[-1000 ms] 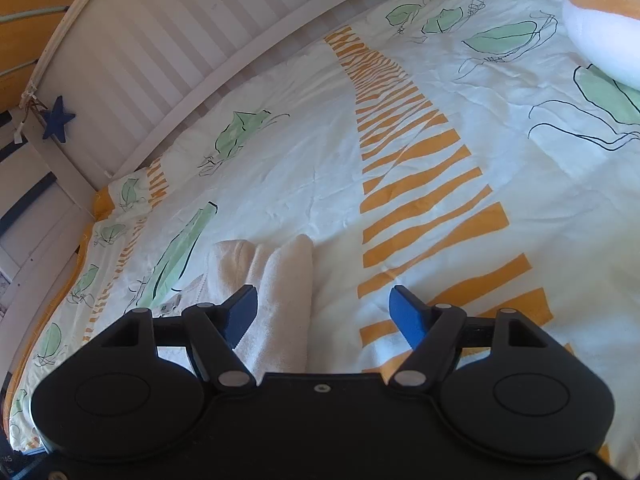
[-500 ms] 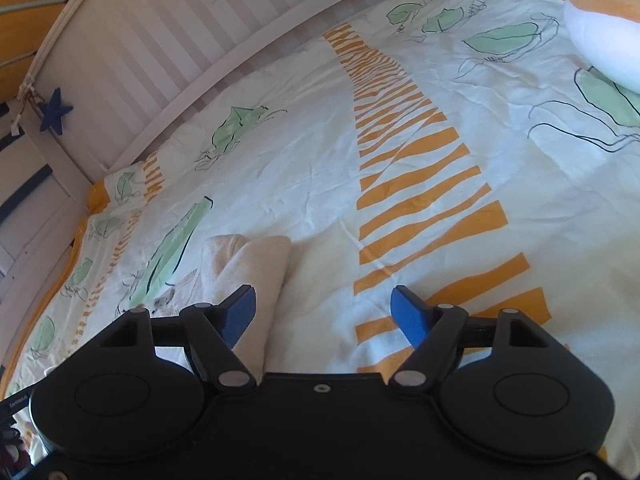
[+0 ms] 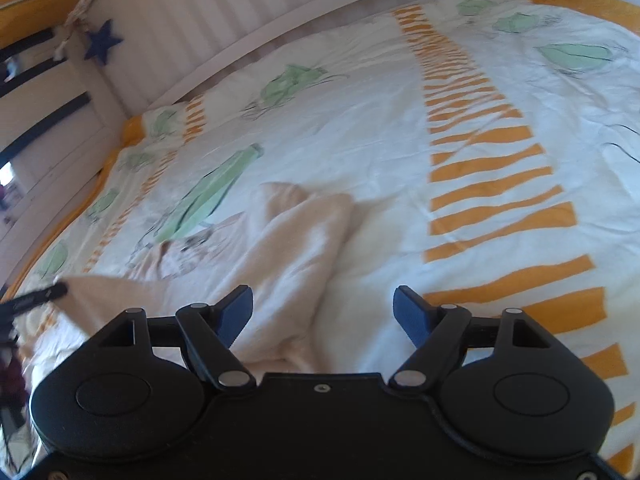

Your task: Fold small clothes

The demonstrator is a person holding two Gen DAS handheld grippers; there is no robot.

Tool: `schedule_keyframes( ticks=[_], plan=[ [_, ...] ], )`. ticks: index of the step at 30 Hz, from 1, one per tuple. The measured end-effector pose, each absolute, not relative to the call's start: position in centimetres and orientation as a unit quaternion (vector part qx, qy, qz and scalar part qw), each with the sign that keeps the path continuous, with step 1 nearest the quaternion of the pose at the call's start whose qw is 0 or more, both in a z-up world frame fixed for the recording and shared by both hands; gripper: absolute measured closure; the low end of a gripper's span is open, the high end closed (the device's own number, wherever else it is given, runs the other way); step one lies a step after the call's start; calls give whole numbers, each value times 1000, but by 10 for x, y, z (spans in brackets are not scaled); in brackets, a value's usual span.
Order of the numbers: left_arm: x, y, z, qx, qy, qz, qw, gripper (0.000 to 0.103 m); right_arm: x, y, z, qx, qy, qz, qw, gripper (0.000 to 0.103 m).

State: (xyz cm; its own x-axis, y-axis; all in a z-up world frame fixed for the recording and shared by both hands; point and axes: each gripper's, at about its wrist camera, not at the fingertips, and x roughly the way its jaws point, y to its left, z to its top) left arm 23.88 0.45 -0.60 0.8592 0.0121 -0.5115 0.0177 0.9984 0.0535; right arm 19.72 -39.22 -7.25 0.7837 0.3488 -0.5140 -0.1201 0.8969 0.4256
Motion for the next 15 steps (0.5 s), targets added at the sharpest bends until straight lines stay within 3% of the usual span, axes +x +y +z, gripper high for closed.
schedule_keyframes(
  ticks=[8, 15],
  plan=[
    [239, 3, -10, 26, 272, -5, 962, 96, 199, -344, -81, 23, 341, 118, 933, 20],
    [241, 9, -17, 15, 290, -3, 957, 96, 201, -377, -83, 66, 343, 13, 937, 22]
  ],
)
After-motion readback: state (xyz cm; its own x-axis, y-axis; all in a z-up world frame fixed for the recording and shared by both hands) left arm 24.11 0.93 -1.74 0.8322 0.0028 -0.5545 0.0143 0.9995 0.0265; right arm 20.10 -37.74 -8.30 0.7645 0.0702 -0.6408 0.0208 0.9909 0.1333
